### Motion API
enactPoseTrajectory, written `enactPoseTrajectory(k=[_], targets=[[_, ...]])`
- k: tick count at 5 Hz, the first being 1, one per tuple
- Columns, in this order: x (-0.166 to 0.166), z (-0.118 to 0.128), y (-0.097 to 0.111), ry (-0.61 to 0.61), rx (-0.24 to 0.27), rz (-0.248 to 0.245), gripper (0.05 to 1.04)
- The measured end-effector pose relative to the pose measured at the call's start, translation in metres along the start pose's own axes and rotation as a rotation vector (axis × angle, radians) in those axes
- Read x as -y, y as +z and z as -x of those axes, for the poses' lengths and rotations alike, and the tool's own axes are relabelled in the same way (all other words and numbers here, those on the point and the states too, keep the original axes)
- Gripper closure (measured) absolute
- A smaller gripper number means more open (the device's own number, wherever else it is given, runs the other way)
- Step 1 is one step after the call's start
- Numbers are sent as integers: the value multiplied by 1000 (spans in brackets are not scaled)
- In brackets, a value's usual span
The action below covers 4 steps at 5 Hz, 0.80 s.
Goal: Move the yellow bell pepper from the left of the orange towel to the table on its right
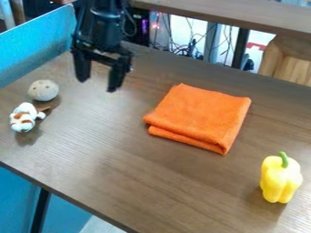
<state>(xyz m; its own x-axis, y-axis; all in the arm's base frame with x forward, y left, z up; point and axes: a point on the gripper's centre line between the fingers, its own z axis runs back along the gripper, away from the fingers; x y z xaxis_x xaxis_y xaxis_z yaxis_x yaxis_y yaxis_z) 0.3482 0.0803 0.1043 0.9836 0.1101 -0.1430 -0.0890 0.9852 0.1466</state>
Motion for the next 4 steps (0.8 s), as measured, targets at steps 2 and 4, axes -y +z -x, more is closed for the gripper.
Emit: enactPoseTrajectory(k=[2, 4], targets=[[-85, -9, -17, -127, -14, -91, 83], [-100, 8, -35, -62, 129, 71, 83]])
